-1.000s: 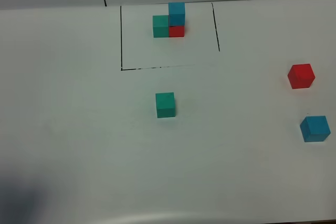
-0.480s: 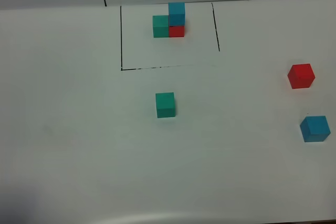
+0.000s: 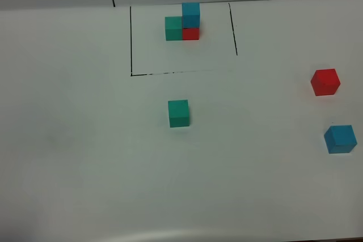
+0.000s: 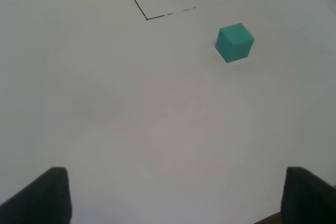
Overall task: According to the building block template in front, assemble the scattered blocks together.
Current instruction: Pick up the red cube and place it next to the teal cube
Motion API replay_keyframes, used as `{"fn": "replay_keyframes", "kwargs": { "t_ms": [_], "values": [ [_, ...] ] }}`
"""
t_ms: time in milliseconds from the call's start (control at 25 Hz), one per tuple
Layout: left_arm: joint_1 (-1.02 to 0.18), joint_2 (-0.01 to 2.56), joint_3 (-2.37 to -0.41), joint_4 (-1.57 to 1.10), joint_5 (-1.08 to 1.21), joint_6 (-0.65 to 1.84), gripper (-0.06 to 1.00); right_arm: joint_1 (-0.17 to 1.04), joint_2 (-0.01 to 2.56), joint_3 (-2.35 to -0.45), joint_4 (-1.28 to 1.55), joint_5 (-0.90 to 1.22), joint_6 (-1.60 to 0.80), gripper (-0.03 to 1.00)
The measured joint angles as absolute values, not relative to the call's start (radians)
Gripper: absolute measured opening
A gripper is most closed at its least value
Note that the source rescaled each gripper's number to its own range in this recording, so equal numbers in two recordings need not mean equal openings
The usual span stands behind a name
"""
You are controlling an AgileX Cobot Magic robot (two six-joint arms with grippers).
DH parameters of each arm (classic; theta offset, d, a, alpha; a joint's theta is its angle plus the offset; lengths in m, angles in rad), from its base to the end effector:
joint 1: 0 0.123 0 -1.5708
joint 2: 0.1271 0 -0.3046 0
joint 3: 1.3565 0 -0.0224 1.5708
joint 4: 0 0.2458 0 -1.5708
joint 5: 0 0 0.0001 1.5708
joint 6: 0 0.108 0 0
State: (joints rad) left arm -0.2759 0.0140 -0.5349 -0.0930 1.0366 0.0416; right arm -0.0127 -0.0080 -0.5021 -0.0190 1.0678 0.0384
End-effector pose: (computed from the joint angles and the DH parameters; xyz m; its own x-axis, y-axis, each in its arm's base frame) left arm -0.0165 -0.0043 0.2800 -0.4001 0.1072 -0.9102 0.3392 0.9399 -0.0384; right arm -0.0156 -0.0016 0.2669 -0.4522 0.0350 -0.8912 0.0408 0.9990 0.0185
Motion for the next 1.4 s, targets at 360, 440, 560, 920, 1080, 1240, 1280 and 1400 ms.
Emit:
{"fn": "replay_keyframes", "kwargs": {
  "t_ms": [360,440,560,920,1080,1240,1280,1400],
  "values": [
    [-0.276,-0.005,-0.506,-0.073,1.065,-0.008,0.75,-0.013,-0.008,-0.502,-0.019,1.068,0.041,0.75],
    [-0.276,-0.005,-0.506,-0.073,1.065,-0.008,0.75,-0.013,-0.008,-0.502,-0.019,1.068,0.041,0.75],
    [-0.276,-0.005,-0.506,-0.073,1.065,-0.008,0.75,-0.013,-0.008,-0.502,-0.019,1.068,0.041,0.75],
    [-0.184,-0.005,-0.506,-0.073,1.065,-0.008,0.75,-0.013,-0.008,-0.502,-0.019,1.068,0.043,0.75],
    [-0.114,-0.005,-0.506,-0.073,1.065,-0.008,0.75,-0.013,-0.008,-0.502,-0.019,1.068,0.045,0.75],
    [-0.079,-0.005,-0.506,-0.073,1.065,-0.008,0.75,-0.013,-0.008,-0.502,-0.019,1.068,0.046,0.75],
    [-0.074,-0.005,-0.506,-0.073,1.065,-0.008,0.75,-0.013,-0.008,-0.502,-0.019,1.068,0.048,0.75],
    [-0.070,-0.005,-0.506,-0.073,1.065,-0.008,0.75,-0.013,-0.008,-0.502,-0.019,1.068,0.049,0.75]
  ]
}}
